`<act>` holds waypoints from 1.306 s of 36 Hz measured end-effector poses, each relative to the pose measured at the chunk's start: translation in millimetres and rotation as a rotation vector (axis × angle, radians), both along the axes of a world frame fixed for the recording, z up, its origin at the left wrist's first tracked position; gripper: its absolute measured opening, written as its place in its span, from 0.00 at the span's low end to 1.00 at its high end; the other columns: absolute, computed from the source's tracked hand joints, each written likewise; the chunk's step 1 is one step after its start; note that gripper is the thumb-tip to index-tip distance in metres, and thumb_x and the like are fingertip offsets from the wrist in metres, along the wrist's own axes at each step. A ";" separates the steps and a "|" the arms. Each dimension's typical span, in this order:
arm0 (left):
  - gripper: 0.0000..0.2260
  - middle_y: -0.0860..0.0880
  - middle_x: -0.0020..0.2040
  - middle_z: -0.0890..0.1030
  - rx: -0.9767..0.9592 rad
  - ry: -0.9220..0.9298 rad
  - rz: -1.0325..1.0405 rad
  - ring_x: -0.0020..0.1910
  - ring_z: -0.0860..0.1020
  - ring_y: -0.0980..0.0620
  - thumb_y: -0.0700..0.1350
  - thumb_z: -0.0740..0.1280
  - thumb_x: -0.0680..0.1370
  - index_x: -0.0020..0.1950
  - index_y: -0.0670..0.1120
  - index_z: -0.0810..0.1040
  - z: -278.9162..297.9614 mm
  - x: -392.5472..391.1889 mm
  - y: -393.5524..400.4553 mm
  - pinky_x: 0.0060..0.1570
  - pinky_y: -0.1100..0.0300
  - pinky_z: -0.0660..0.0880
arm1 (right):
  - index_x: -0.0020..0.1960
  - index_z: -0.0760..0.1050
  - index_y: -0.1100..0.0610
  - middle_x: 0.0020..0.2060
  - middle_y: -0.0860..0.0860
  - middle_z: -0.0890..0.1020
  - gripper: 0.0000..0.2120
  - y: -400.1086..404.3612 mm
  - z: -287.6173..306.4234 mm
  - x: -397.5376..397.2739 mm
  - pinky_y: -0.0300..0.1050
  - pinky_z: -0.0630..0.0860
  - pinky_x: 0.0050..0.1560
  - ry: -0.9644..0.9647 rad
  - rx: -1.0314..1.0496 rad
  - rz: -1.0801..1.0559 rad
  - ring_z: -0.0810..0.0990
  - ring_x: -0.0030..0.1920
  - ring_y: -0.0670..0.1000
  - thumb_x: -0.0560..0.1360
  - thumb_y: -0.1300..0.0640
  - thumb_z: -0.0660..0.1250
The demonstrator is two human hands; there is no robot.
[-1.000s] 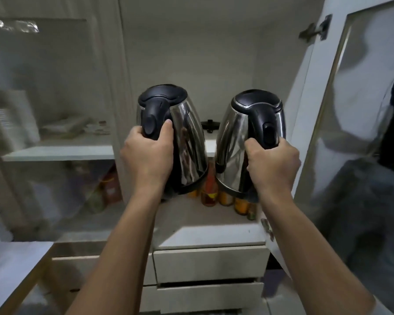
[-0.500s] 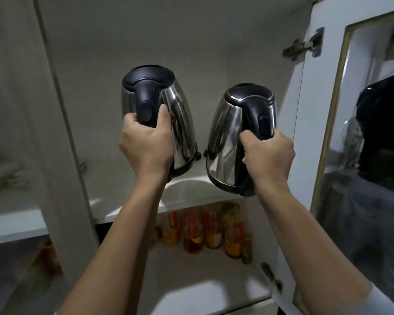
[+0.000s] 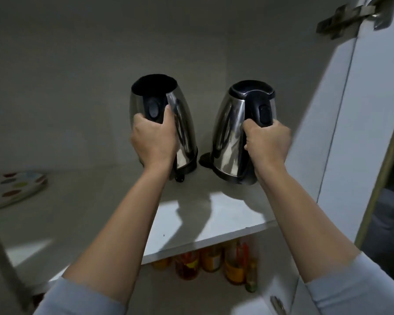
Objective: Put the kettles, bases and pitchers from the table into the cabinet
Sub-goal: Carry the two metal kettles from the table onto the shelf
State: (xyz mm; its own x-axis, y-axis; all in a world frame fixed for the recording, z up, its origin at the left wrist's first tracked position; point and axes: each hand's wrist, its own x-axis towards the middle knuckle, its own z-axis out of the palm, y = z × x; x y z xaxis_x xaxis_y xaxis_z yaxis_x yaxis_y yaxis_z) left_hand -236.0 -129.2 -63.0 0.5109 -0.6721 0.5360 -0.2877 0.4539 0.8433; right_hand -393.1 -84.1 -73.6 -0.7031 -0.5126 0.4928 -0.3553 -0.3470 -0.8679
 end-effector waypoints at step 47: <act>0.24 0.40 0.50 0.80 0.197 -0.265 0.132 0.39 0.73 0.51 0.56 0.60 0.79 0.60 0.35 0.71 -20.0 -92.0 -221.6 0.33 0.60 0.67 | 0.32 0.73 0.60 0.26 0.54 0.77 0.12 -273.0 -13.0 -108.4 0.45 0.74 0.33 0.062 0.288 0.406 0.74 0.24 0.53 0.70 0.55 0.69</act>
